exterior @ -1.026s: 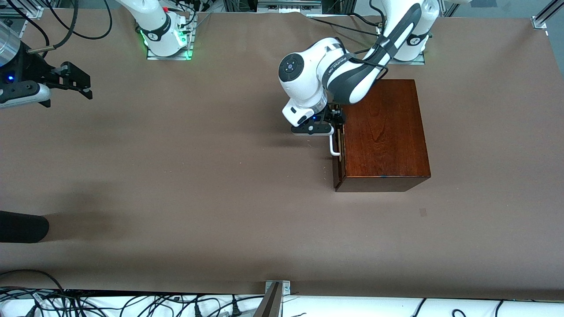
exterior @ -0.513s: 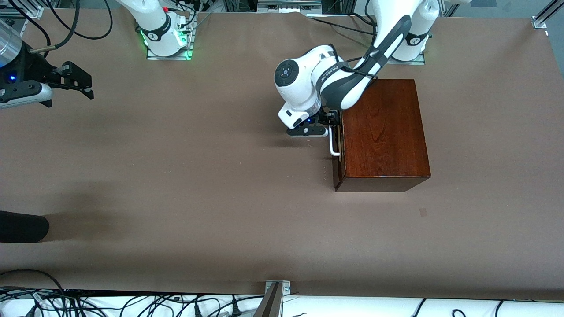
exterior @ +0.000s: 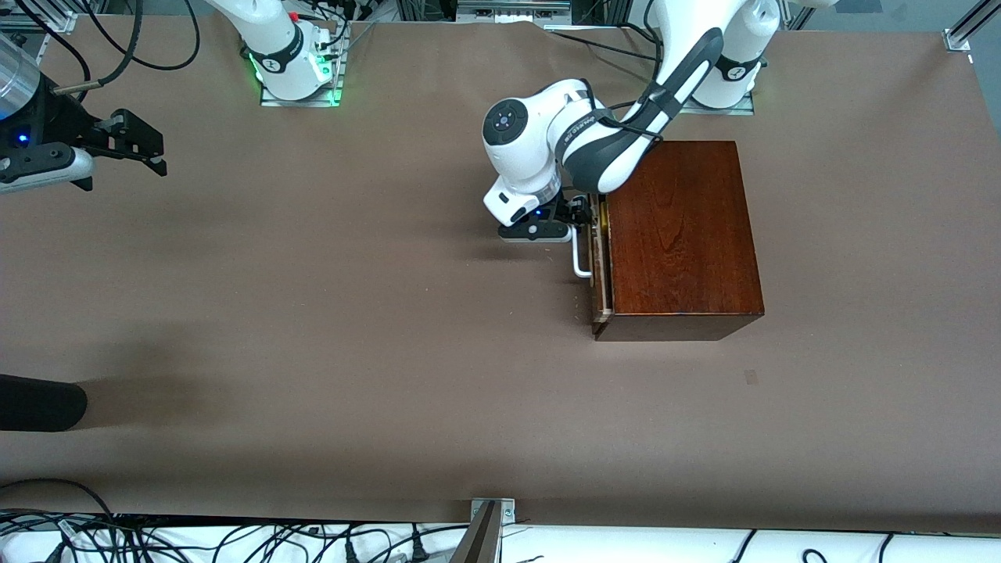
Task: Open drawer, take yellow block, close drawer
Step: 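Pull the drawer open by its handle with the left gripper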
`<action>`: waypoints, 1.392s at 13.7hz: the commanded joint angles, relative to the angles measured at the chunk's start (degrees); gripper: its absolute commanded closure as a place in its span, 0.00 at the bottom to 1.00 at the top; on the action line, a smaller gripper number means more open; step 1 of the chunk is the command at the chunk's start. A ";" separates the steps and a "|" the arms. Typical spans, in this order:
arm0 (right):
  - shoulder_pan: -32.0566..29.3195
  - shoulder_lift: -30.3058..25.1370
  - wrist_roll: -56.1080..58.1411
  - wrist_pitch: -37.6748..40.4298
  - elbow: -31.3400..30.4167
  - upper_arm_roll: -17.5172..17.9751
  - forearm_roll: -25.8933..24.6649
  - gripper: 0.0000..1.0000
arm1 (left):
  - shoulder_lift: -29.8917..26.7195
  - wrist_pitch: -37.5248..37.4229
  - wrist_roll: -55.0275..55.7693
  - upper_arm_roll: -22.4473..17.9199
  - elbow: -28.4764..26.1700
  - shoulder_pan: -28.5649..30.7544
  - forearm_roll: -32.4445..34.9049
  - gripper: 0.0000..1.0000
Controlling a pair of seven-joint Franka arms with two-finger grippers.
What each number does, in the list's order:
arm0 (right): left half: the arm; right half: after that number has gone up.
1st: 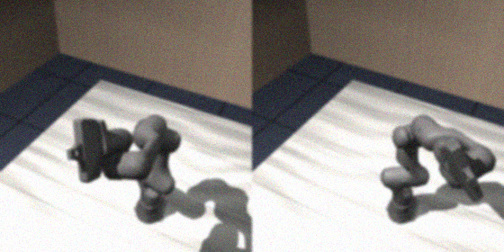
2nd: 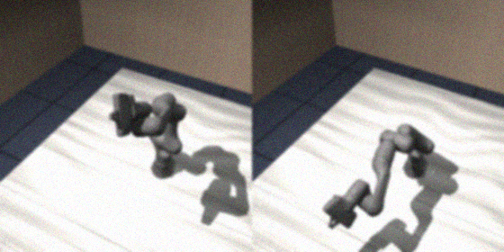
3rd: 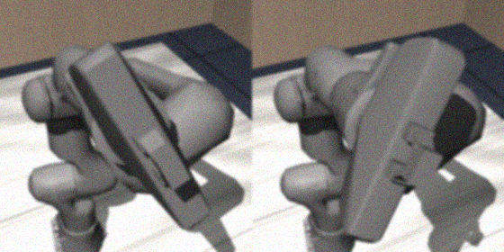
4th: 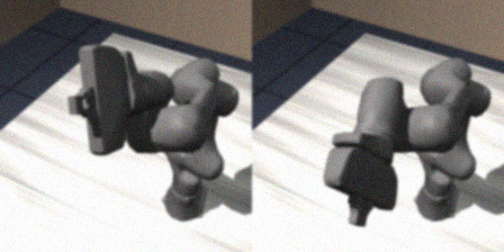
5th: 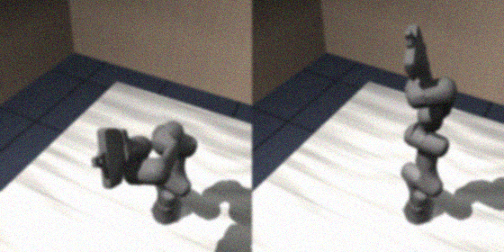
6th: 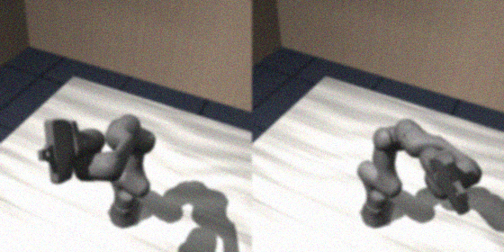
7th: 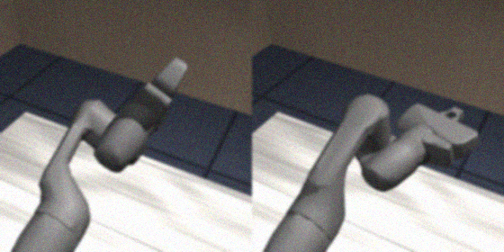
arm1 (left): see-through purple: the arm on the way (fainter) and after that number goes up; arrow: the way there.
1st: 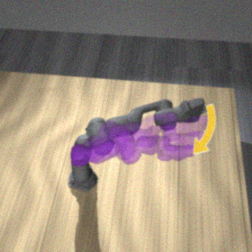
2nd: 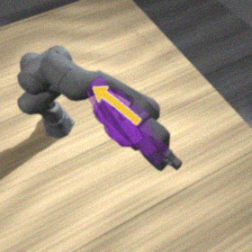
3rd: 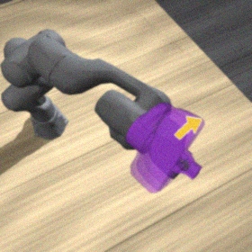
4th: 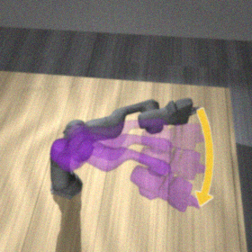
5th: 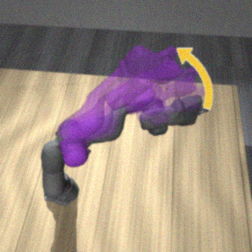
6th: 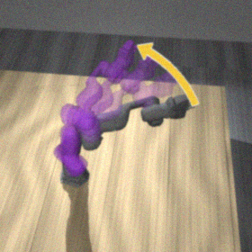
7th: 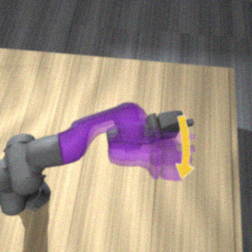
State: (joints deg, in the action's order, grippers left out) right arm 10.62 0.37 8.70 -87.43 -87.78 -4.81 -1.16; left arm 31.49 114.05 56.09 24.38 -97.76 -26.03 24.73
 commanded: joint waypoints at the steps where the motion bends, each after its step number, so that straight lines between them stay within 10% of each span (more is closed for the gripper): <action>1: 0.02 0.16 -0.53 0.33 0.95 0.15 0.11 0.00 | 2.16 2.40 1.39 0.05 3.44 -1.39 1.29 0.00; 19: 0.02 0.24 -0.53 0.07 0.95 0.15 0.11 0.00 | 5.77 4.34 1.30 0.32 11.44 -5.53 -1.70 0.00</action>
State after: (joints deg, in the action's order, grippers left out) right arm 10.62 0.37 8.70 -87.50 -87.78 -4.78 -1.16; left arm 35.92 118.19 57.23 24.47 -90.10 -30.42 24.25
